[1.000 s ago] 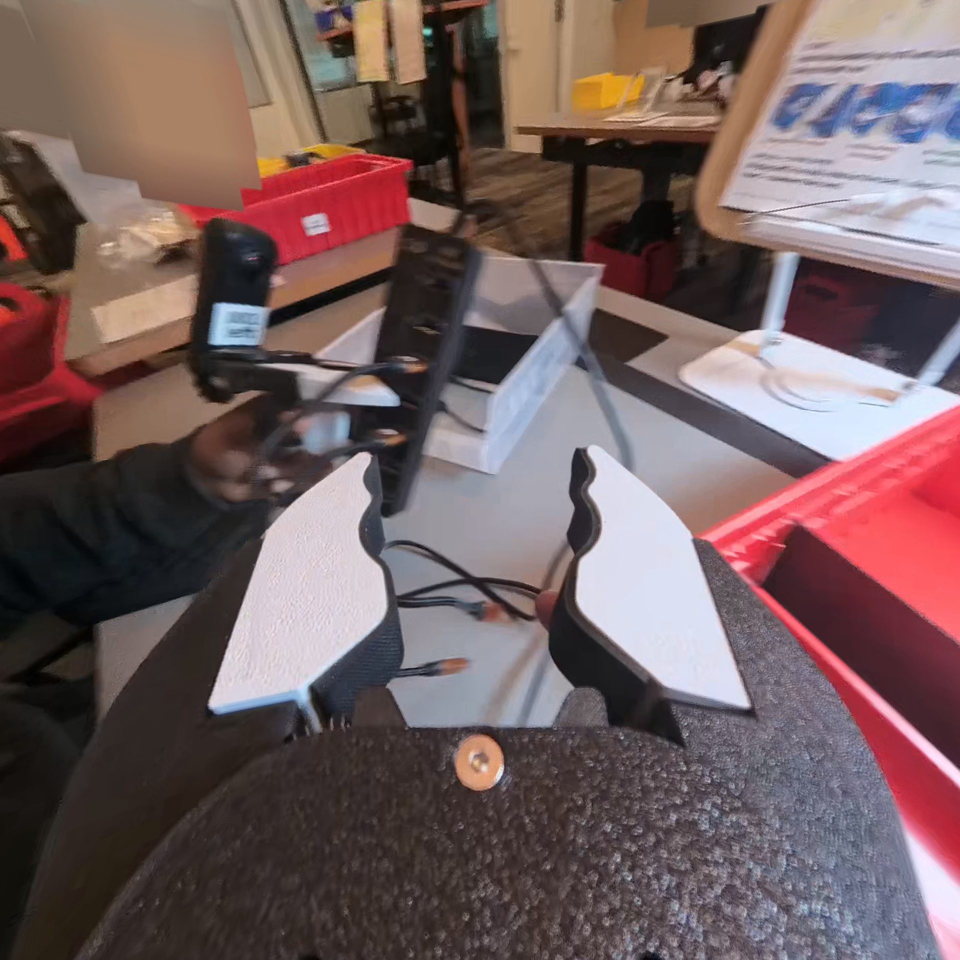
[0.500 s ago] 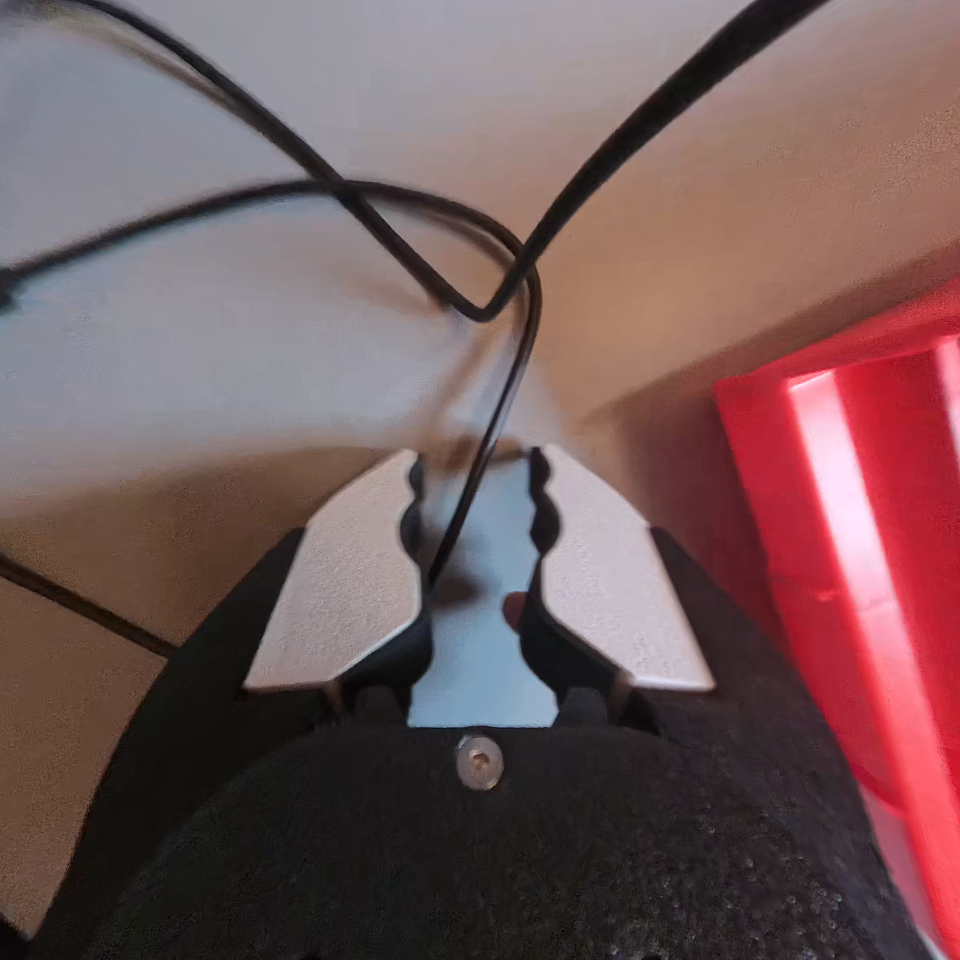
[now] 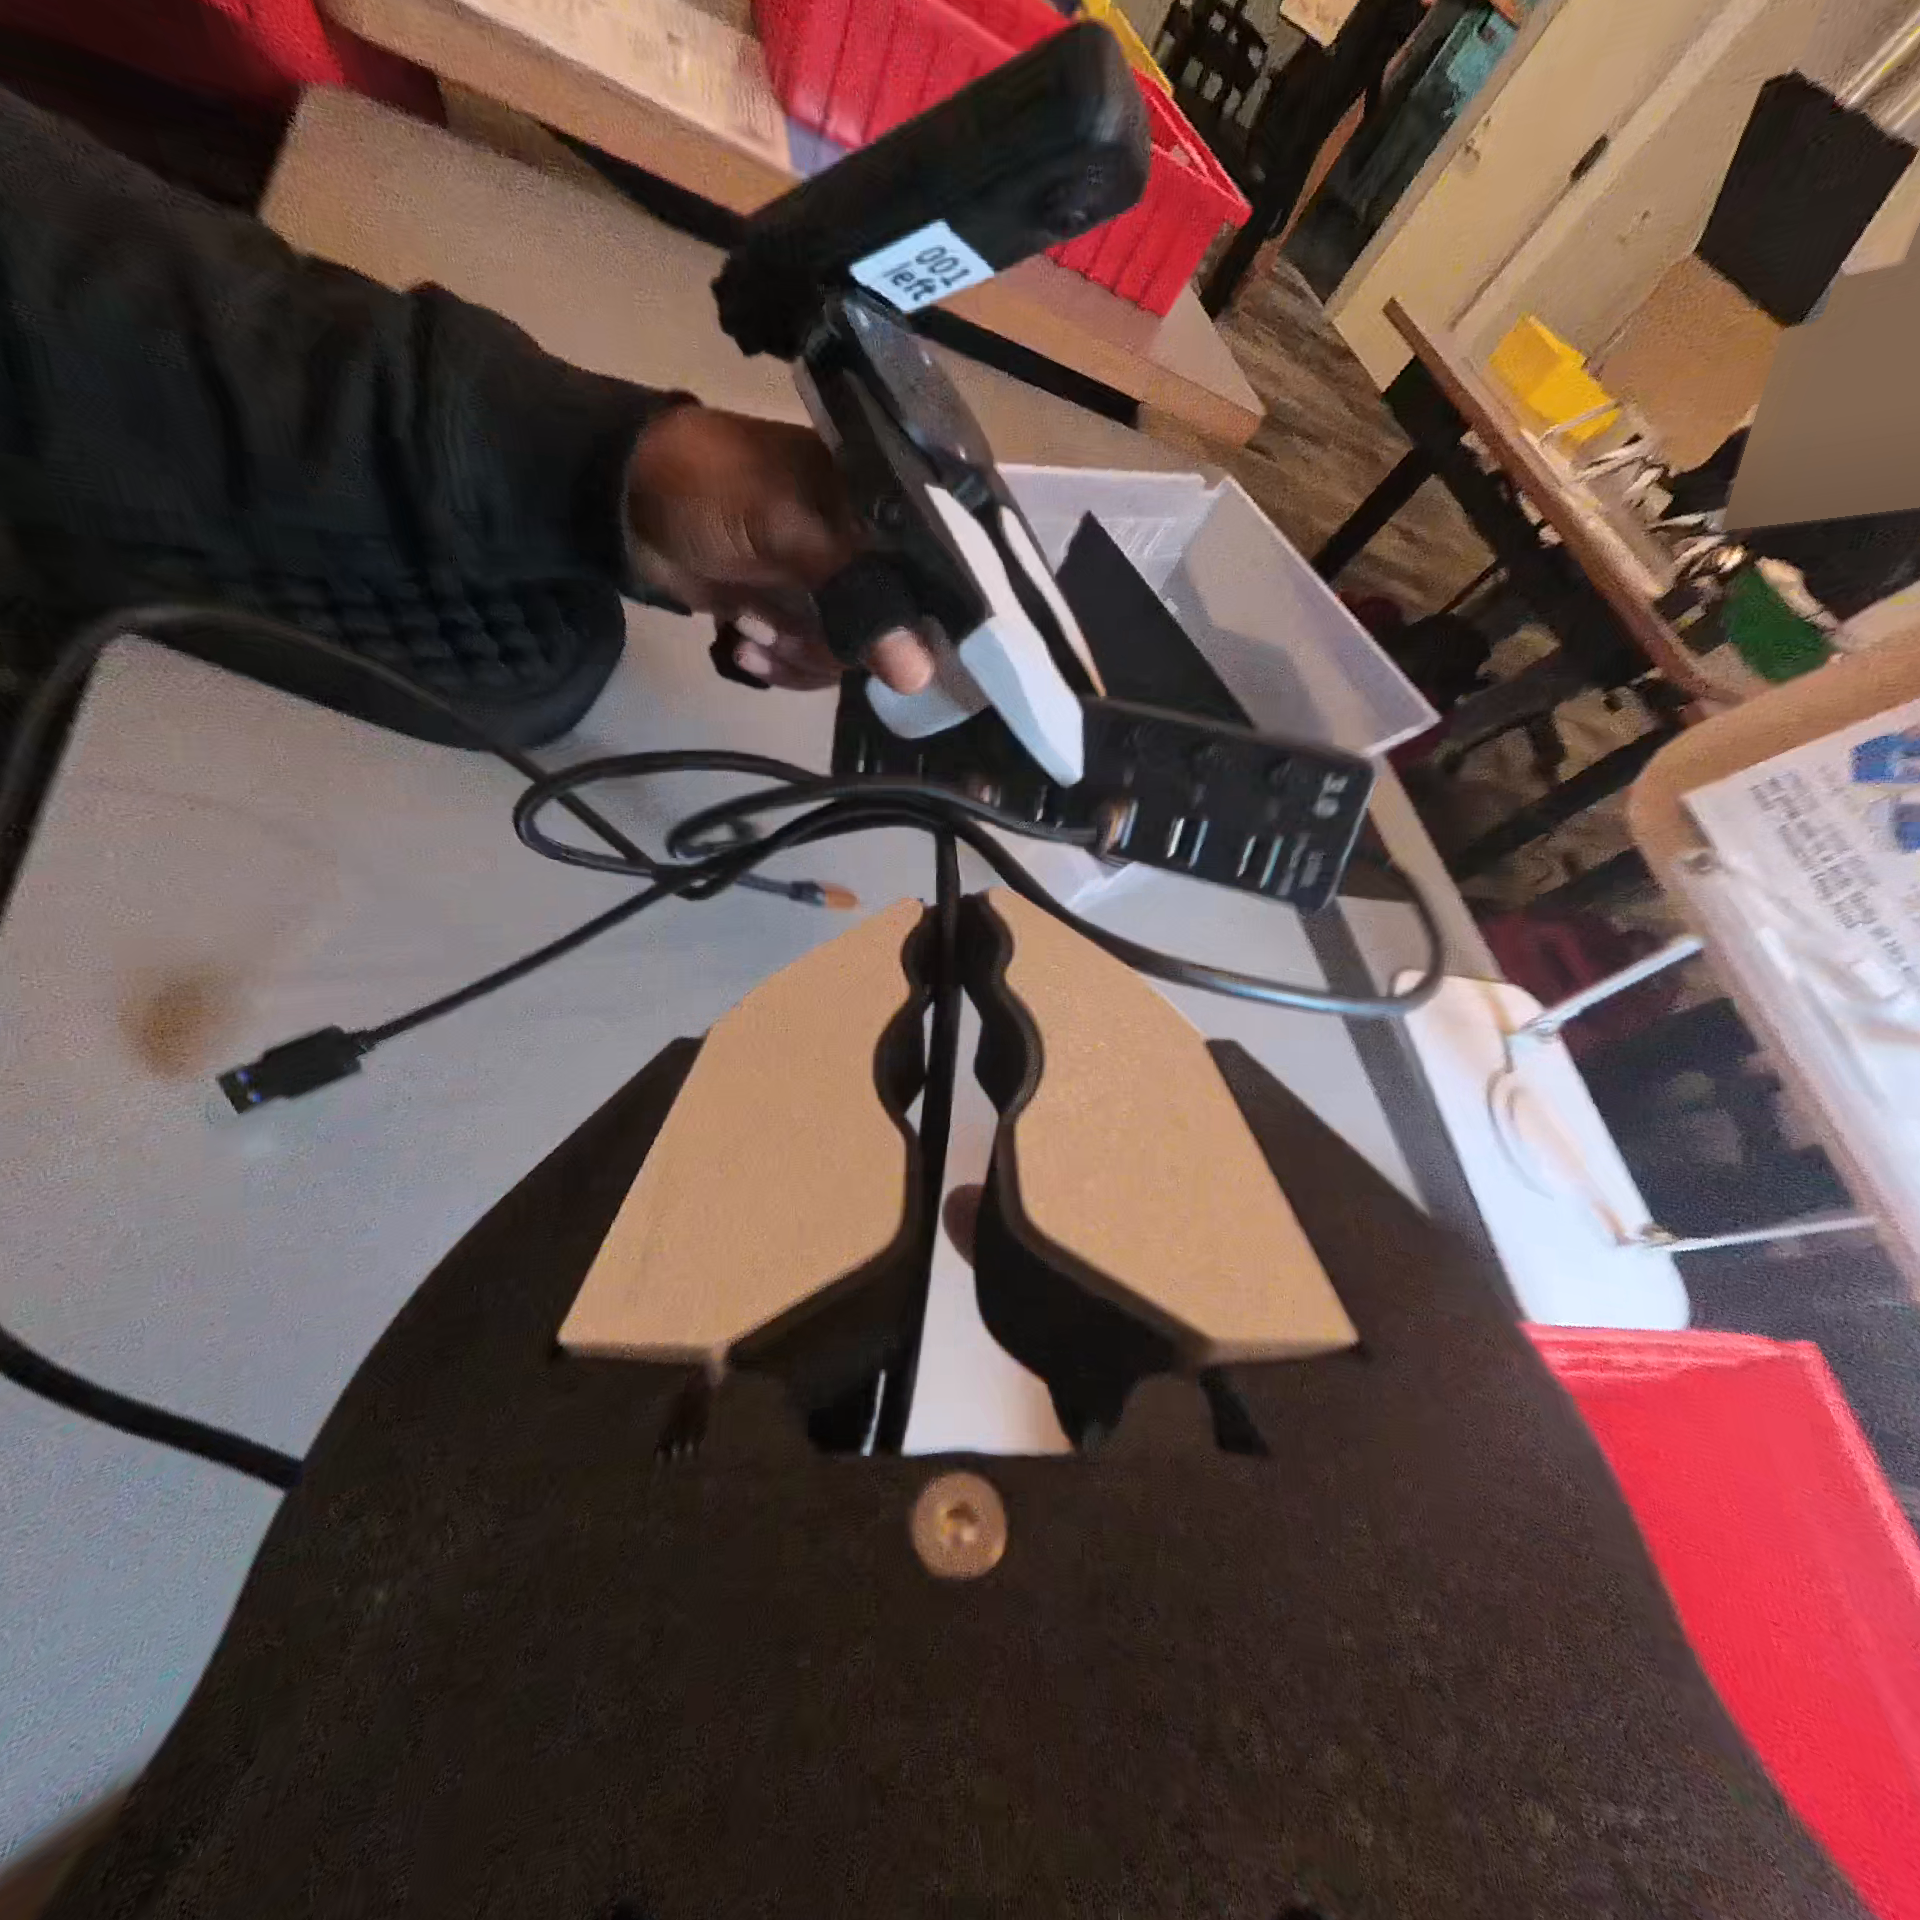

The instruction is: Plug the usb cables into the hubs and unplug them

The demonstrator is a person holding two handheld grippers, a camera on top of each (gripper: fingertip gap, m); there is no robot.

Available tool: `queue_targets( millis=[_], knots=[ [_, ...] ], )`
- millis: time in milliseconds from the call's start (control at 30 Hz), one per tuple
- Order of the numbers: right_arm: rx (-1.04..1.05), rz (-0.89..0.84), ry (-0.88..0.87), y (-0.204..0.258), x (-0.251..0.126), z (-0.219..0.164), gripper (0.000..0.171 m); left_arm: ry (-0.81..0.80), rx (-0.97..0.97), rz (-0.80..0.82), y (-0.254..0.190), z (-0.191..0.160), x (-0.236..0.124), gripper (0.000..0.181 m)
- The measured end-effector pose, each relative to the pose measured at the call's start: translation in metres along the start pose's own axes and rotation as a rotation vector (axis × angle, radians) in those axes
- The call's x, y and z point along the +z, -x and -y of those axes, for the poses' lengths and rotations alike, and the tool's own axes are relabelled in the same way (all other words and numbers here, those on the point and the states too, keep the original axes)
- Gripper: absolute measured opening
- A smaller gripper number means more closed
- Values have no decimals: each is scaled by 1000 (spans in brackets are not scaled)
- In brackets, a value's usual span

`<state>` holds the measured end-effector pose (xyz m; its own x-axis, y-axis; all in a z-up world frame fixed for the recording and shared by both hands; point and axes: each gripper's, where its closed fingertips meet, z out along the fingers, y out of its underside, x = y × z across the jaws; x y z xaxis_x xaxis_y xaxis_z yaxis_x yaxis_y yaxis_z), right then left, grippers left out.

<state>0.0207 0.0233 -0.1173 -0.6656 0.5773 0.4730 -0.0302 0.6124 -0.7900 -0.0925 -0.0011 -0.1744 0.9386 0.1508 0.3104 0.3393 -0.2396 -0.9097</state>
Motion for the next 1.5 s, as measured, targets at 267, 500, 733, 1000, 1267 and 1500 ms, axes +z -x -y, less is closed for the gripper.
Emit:
queue_targets(
  millis=[267,500,733,1000,1267,1500],
  knots=[
    [-404,16,302,-7,35,-22,4,398,117,-210,-48,-70,21,24],
    [-381,276,476,8,43,-58,30,452,158,-290,-62,-82,20,24],
    [-354,372,636,5,34,-57,56,504,182,-321,-64,-91,14,24],
    [-394,249,633,-15,33,-50,75,568,145,-346,-70,-101,11,24],
    [-188,564,710,35,34,-88,82,495,410,-385,-90,-92,5,24],
    [-144,734,711,62,35,-87,49,398,570,-367,-99,-76,-3,24]
  ],
)
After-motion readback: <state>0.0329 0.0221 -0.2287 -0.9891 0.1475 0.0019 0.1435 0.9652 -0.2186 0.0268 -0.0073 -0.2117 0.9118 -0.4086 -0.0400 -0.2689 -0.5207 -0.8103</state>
